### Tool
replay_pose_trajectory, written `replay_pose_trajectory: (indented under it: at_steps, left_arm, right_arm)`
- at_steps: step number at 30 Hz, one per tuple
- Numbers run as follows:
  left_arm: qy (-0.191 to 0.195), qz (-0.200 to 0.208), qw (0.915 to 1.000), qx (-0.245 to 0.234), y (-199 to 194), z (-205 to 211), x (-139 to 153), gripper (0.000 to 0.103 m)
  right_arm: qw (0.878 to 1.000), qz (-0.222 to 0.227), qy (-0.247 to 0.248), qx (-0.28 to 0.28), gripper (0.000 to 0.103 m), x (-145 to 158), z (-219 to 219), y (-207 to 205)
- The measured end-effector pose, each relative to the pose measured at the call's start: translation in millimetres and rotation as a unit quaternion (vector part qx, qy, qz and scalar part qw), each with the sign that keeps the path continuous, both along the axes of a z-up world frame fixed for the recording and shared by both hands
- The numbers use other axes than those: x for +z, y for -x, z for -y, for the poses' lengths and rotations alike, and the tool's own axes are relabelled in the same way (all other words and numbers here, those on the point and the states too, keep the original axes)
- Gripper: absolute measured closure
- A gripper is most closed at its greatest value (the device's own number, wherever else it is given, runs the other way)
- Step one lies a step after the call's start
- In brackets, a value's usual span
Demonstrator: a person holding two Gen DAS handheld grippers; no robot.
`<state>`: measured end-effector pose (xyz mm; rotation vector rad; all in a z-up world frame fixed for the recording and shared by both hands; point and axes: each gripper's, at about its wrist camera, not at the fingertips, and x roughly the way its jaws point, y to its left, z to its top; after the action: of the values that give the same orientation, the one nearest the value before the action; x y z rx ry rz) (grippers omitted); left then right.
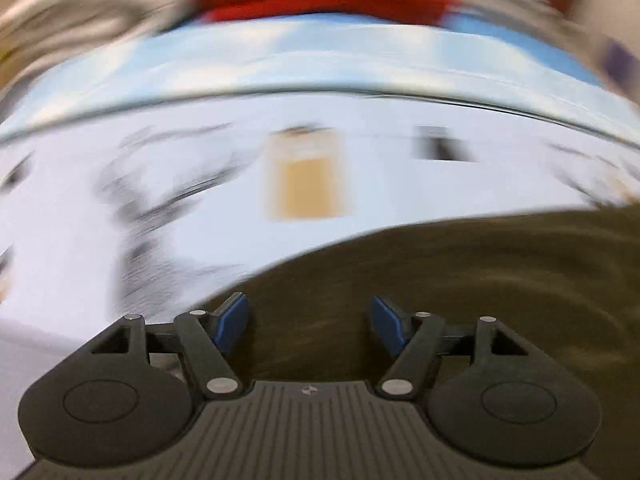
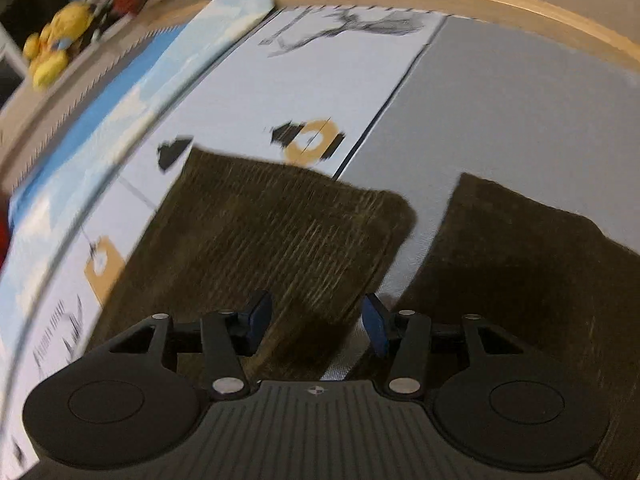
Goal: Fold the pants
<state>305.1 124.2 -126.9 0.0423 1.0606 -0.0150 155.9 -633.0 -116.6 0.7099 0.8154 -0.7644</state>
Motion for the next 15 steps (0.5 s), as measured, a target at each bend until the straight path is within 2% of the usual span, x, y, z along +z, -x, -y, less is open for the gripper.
replay_pose_trajectory:
  at_steps: [2, 3, 6, 8, 10, 11, 12, 13, 15]
  left_arm:
    - [-0.021, -0.009, 0.9986, 0.047, 0, -23, -3, 0.021]
    - [-0.032, -0.016, 0.9972, 0.066, 2, -33, -5, 0.020]
    - [-0.040, -0.038, 0.9944, 0.091, 6, -57, -15, 0.018]
    - [-0.041, -0.058, 0.9932, 0.093, 8, -64, -27, 0.018]
    - [-0.034, -0.057, 0.9935, 0.092, 5, -70, -40, 0.018]
    - [-0.028, -0.056, 0.9938, 0.092, 6, -72, -44, 0.021]
    - [-0.012, -0.052, 0.9947, 0.088, 4, -74, -46, 0.039]
    - [0.008, -0.047, 0.9956, 0.081, 3, -74, -46, 0.043]
    - [0.012, -0.019, 0.9978, 0.062, 6, -71, -39, 0.058]
  right_arm:
    - [1.000, -0.011, 0.001, -0.003, 0.052, -7, 0, -3]
    - [1.000, -0.019, 0.017, -0.003, 0.058, -8, -3, -6]
    - [0.997, -0.042, 0.063, 0.016, 0.090, -8, -8, -15]
    - [0.997, -0.037, 0.068, 0.013, 0.094, -8, -8, -18]
    - [0.998, -0.022, 0.065, 0.000, 0.096, -5, -5, -16]
    - [0.998, -0.002, 0.065, -0.007, 0.096, -2, -2, -14]
    - [0.997, 0.030, 0.071, -0.012, 0.096, 4, 2, -11]
    - [0.994, 0.053, 0.091, -0.008, 0.096, 9, 5, -9]
    - [0.987, 0.073, 0.142, 0.003, 0.096, 15, 6, -7]
